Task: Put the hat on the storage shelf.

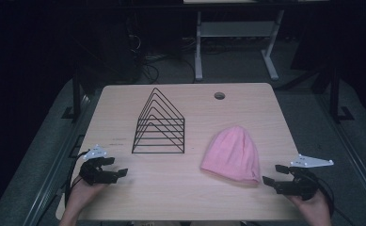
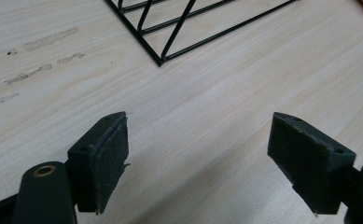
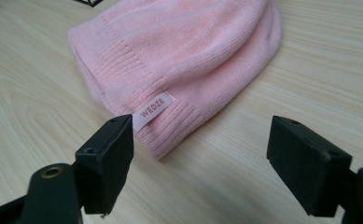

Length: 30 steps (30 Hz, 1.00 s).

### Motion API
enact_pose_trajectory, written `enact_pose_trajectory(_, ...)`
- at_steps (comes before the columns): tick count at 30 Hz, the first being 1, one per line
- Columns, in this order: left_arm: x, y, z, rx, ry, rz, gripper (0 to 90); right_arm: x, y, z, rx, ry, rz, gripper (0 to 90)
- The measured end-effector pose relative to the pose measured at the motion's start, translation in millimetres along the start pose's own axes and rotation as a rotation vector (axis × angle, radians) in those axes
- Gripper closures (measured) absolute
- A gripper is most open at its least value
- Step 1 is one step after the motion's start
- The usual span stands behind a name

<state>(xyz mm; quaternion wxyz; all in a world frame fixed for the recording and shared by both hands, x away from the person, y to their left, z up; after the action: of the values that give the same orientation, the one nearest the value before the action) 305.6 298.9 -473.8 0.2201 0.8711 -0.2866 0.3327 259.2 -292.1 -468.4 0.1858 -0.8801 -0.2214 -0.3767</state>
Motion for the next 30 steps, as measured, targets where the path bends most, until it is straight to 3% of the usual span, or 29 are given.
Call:
enact_pose_trajectory(6,-3.6,0.9,0.9,0.001,-0.008,-0.003,20.0,4.3,0.0,2.4,0.011,0.002,0.016,18.3)
enact_pose_trajectory(7,-3.8,1.2,-0.5,0.003,-0.018,0.014,19.9,5.8,0.2,2.8,0.008,0.006,0.007,18.3)
enact_pose_trajectory(12,-4.1,2.3,-4.6,0.015,-0.006,0.004,19.2,18.1,-1.0,3.6,0.021,0.013,-0.016,16.7)
enact_pose_trajectory(16,-6.0,2.4,-6.4,0.017,-0.001,0.023,19.1,24.7,4.1,11.5,0.047,-0.007,-0.011,16.4)
enact_pose_trajectory(18,-7.2,1.3,-6.9,0.017,-0.003,0.011,19.1,28.0,6.0,15.6,0.056,-0.026,0.005,16.5)
enact_pose_trajectory(19,-7.7,1.6,-6.9,0.015,0.002,-0.006,19.2,29.6,6.6,16.5,0.060,-0.034,0.002,16.5)
enact_pose_trajectory(24,-7.4,-0.8,-7.1,0.016,0.009,-0.008,19.1,42.1,7.1,19.1,0.087,-0.033,-0.018,16.5)
enact_pose_trajectory(30,-5.7,-2.1,-8.1,0.016,0.025,-0.002,19.1,57.0,0.3,27.3,0.101,-0.075,-0.074,17.2)
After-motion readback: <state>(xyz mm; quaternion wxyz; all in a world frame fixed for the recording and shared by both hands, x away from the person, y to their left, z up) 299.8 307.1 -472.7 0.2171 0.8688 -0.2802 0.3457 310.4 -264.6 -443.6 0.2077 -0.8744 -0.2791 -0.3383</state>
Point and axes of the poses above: each handheld gripper's, and its own axes: z roughly forward along the jaws, x roughly out of its top, y roughly to its right, the point moved 3 cm from there along z, roughly forward along the jaws, and after that the axes turned 4 degrees about -x, right-handed, at the moved point
